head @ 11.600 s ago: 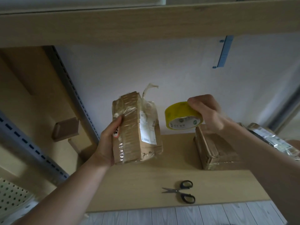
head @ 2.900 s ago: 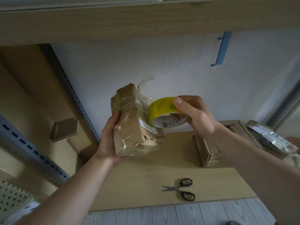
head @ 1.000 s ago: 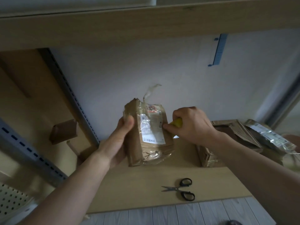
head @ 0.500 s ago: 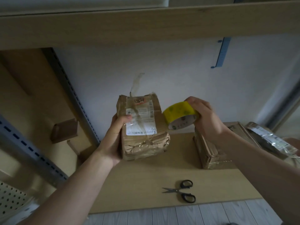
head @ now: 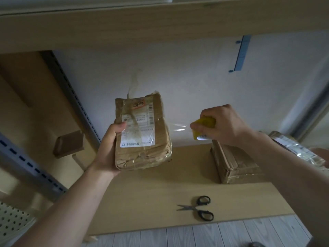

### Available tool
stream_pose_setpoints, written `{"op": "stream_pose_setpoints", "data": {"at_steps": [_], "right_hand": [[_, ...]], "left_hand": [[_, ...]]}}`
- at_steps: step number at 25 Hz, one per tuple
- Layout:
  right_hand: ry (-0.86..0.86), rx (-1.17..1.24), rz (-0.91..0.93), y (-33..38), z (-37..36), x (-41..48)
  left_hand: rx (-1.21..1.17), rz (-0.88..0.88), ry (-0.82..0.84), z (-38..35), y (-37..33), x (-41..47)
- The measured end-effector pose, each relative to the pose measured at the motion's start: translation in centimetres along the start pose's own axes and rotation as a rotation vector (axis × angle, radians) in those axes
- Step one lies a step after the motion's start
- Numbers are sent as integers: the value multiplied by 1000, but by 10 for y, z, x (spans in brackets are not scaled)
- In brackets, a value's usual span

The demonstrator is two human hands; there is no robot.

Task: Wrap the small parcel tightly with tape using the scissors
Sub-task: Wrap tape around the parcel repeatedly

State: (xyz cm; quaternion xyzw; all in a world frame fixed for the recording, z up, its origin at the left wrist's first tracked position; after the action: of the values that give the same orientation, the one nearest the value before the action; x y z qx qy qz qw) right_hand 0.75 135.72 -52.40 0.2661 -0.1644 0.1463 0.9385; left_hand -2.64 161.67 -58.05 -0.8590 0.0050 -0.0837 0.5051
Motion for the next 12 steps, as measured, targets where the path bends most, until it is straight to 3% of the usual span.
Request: {"op": "stream_pose_setpoints", "data": {"at_steps": [7, 12], "right_hand": [[3, -14, -107, 4, -6, -7], [41, 21, -91, 21, -24, -8]], "left_hand": [[-19, -34, 22, 1, 5, 0], [-162, -37, -69, -8, 19, -4]]}}
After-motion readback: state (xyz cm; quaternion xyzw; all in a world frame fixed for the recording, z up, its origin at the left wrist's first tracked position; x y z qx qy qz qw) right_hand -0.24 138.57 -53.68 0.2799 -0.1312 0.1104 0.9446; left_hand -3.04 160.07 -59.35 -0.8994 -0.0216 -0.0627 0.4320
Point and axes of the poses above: each hand's wrist, its own x-axis towards the middle knuckle, its own z-axis out of the back of the hand, y = z × x, the point moved 8 cm from there along x, towards the middle knuckle, and after that the axes turned 11 degrees about -z, right-handed, at the moved point
